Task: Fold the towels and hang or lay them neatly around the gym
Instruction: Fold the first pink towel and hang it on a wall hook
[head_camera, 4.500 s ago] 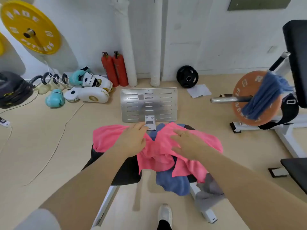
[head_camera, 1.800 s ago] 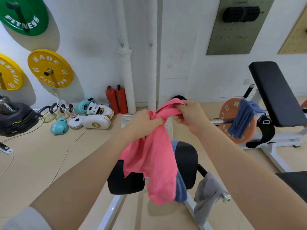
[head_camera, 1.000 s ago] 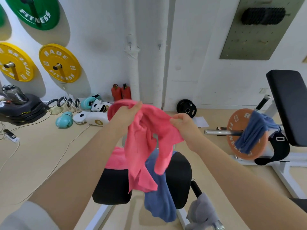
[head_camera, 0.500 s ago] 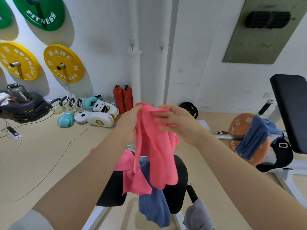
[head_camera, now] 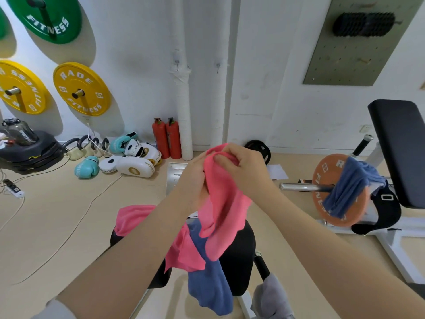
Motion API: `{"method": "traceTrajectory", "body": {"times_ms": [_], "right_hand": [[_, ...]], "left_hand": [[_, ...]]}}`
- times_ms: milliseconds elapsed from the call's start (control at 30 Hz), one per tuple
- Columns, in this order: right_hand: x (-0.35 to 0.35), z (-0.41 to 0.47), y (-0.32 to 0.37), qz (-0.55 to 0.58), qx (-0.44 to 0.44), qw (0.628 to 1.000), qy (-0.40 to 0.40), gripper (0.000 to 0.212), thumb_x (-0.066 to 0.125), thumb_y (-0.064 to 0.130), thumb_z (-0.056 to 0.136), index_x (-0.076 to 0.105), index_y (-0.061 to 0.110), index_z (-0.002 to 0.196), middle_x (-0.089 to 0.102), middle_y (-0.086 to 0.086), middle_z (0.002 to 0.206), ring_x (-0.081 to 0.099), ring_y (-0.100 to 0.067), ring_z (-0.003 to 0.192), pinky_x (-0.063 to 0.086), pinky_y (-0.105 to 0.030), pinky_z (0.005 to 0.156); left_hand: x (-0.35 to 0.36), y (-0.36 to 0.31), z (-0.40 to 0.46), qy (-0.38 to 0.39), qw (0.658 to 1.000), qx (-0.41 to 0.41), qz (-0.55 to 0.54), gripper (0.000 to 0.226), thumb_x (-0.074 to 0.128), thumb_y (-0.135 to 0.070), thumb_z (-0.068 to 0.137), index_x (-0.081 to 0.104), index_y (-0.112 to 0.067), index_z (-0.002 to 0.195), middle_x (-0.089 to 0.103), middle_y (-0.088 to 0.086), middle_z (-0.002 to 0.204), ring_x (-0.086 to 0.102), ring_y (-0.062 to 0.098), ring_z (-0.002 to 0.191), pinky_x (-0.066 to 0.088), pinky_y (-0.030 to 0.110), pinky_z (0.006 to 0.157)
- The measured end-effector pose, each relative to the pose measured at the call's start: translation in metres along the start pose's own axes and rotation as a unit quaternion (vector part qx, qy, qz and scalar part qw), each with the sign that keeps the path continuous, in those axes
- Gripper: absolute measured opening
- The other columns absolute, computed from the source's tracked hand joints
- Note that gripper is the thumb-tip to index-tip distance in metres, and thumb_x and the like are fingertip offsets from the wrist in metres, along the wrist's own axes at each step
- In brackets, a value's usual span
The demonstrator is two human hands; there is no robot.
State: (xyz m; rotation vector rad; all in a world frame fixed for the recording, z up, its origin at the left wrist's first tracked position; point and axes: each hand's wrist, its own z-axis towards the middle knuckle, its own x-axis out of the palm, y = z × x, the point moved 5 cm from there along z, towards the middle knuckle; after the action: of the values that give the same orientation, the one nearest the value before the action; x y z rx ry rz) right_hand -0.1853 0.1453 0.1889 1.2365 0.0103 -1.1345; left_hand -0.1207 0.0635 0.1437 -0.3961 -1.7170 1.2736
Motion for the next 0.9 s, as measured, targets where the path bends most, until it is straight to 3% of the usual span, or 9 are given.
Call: {"method": "traceTrajectory", "body": {"times_ms": [100,167,367,433,533,633,733,800,900], "right_hand": [[-0.008,-0.001,-0.006,0.001,0.021,0.998,-0.067,0.042,0.064,0.022,0.084,0.040,0.034,0.053,0.043,0.015,0.045,0.045,0.001,0.053,0.031,-0.014,0.054],[-0.010,0.000,-0.009,-0.012,0.035,0.996,-0.080,0.041,0.065,0.025,0.084,0.038,0.030,0.053,0.039,0.012,0.050,0.040,-0.004,0.054,0.029,-0.021,0.057],[-0.011,-0.002,-0.009,-0.050,0.055,0.994,-0.080,0.021,0.068,0.030,0.080,0.056,0.017,0.068,0.051,0.008,0.098,0.048,-0.008,0.081,0.038,-0.026,0.071],[-0.010,-0.001,-0.006,-0.051,0.033,0.996,-0.068,0.021,0.067,0.026,0.080,0.059,0.009,0.072,0.062,0.003,0.102,0.055,-0.015,0.089,0.046,-0.032,0.077],[-0.007,0.002,-0.005,-0.016,0.012,0.999,-0.027,0.020,0.063,0.020,0.081,0.054,0.020,0.063,0.067,-0.004,0.078,0.058,-0.018,0.074,0.049,-0.035,0.069],[-0.008,0.004,-0.003,-0.016,-0.009,1.000,0.011,0.036,0.064,0.023,0.083,0.043,0.032,0.056,0.048,0.004,0.055,0.039,-0.008,0.053,0.035,-0.022,0.054],[-0.005,0.005,-0.007,0.047,0.025,0.990,0.131,0.033,0.061,0.023,0.087,0.048,0.027,0.058,0.047,0.015,0.050,0.041,-0.001,0.051,0.032,-0.011,0.051],[-0.002,0.003,-0.011,0.133,0.077,0.960,0.234,0.027,0.059,0.023,0.090,0.055,0.021,0.063,0.049,0.016,0.054,0.042,0.001,0.053,0.033,-0.012,0.053],[-0.005,-0.002,-0.022,0.272,0.145,0.905,0.294,0.026,0.056,0.021,0.090,0.068,0.019,0.067,0.063,0.011,0.062,0.056,-0.002,0.057,0.042,-0.015,0.056]], "left_hand": [[0.005,0.002,-0.004,0.019,0.999,0.017,0.030,0.031,0.040,-0.007,0.092,0.060,0.003,0.114,0.070,0.009,0.095,0.065,0.016,0.091,0.053,0.022,0.081],[0.005,0.005,-0.007,0.030,0.999,0.007,0.019,0.031,0.039,-0.011,0.095,0.061,0.000,0.113,0.070,0.005,0.096,0.065,0.012,0.090,0.053,0.020,0.079],[0.006,0.004,-0.013,0.031,0.999,-0.009,0.031,0.047,0.034,-0.019,0.096,0.076,-0.014,0.078,0.074,0.002,0.080,0.066,0.011,0.081,0.054,0.020,0.072],[0.009,-0.002,-0.014,0.041,0.997,0.007,0.059,0.043,0.040,-0.032,0.093,0.076,-0.016,0.076,0.073,0.002,0.083,0.065,0.013,0.084,0.051,0.025,0.079],[0.008,-0.010,-0.013,0.034,0.980,0.069,0.184,0.023,0.061,-0.035,0.081,0.074,-0.017,0.088,0.071,0.008,0.099,0.063,0.021,0.094,0.048,0.036,0.090],[-0.003,-0.011,-0.009,0.017,0.976,0.051,0.209,0.026,0.053,-0.025,0.092,0.068,-0.007,0.103,0.067,0.016,0.107,0.061,0.022,0.098,0.050,0.031,0.085],[-0.004,-0.022,-0.010,-0.009,0.944,0.061,0.325,0.031,0.042,-0.025,0.098,0.067,-0.008,0.102,0.066,0.007,0.092,0.058,0.012,0.083,0.047,0.019,0.070],[-0.005,-0.030,-0.010,-0.043,0.920,0.091,0.379,0.031,0.039,-0.026,0.099,0.066,-0.009,0.098,0.061,0.004,0.086,0.052,0.010,0.078,0.043,0.021,0.069],[-0.012,-0.045,-0.007,-0.108,0.898,0.137,0.404,0.029,0.037,-0.026,0.099,0.061,-0.019,0.086,0.052,-0.005,0.077,0.043,0.003,0.069,0.035,0.011,0.059]]}}
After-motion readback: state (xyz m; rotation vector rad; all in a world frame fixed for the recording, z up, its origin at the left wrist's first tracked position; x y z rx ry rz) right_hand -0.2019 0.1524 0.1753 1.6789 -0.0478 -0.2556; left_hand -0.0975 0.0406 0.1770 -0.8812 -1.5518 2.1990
